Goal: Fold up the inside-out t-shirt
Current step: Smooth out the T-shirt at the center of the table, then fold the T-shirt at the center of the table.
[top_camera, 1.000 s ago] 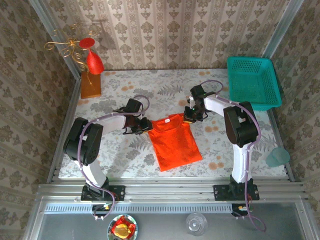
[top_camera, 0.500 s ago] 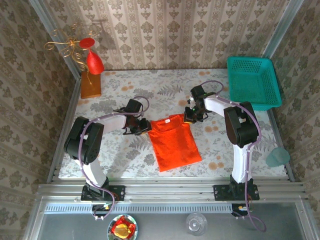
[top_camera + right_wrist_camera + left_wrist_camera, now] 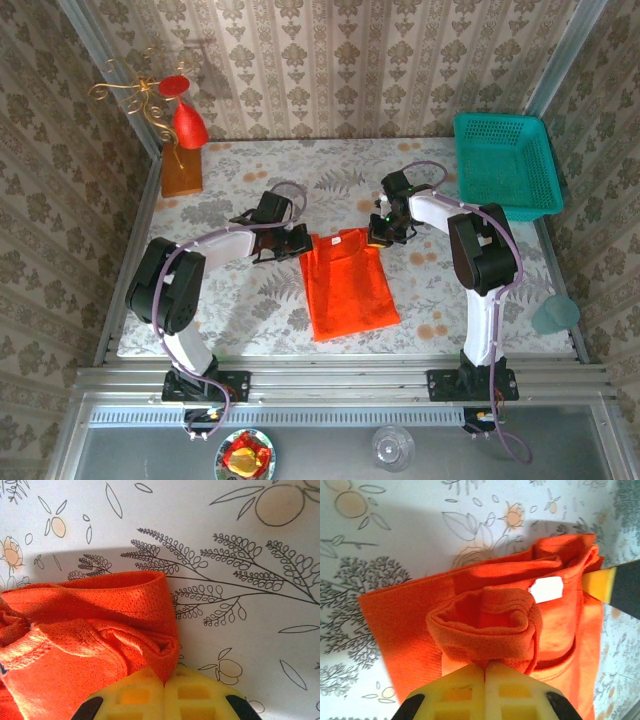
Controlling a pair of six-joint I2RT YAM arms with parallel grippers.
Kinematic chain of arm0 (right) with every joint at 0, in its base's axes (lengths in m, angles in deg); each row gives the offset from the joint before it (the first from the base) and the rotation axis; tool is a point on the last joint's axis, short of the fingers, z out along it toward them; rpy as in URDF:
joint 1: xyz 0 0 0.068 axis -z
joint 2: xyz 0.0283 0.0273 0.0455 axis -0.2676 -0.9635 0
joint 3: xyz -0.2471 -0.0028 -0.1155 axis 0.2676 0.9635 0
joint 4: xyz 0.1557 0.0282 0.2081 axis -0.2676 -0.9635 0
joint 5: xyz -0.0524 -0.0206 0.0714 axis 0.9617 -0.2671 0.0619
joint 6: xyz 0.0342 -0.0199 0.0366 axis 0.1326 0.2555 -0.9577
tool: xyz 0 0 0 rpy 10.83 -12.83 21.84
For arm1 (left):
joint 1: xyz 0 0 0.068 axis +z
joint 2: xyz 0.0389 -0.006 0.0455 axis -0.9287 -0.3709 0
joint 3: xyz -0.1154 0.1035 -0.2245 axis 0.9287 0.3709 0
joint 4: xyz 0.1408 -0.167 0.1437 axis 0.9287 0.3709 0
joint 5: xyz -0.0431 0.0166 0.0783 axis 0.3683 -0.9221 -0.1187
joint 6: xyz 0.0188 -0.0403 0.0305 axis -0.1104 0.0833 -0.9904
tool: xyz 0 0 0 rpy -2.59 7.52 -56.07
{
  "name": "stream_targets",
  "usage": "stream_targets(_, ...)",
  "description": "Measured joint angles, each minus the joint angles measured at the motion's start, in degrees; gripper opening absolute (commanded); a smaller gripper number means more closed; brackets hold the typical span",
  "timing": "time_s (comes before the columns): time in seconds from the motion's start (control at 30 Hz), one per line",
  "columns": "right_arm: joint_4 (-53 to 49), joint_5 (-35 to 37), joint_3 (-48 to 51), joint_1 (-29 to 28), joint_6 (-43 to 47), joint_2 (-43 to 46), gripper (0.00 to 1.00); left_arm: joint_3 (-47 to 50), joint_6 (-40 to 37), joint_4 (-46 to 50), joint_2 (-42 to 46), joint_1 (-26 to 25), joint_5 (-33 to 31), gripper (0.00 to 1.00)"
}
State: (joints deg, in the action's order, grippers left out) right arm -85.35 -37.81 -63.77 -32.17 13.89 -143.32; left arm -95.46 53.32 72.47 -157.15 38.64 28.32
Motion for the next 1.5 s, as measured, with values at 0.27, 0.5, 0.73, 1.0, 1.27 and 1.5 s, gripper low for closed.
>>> stream_targets(0.27,-0.5,0.0,0.4,0.0,0.0,0.4,0.06,-2.5,-1.0,2.4,-4.1,0.8,-3.3,0.11)
stream_targets(0.5,-1.1,0.0,0.8,0.0,0.0,0.7,0.06,-3.5,-3.2,5.4,-5.7,1.7,-6.4,0.24)
stream_targets(0.73,-1.2,0.0,1.0,0.0,0.0,0.8,0.06,-5.2,-4.7,7.6,-5.6,1.6,-9.9,0.31)
stream_targets(1.0,-1.2,0.0,1.0,0.0,0.0,0.8,0.06,-8.7,-5.3,11.1,-7.0,1.6,-11.3,0.35)
stream_targets(1.27,-1.3,0.0,1.0,0.0,0.0,0.8,0.06,-11.1,-5.6,11.4,-11.0,1.0,-9.9,0.35)
stream_targets(1.5,-1.3,0.0,1.0,0.0,0.0,0.8,0.06,-14.0,-6.2,15.1,-12.7,0.0,-11.9,0.34)
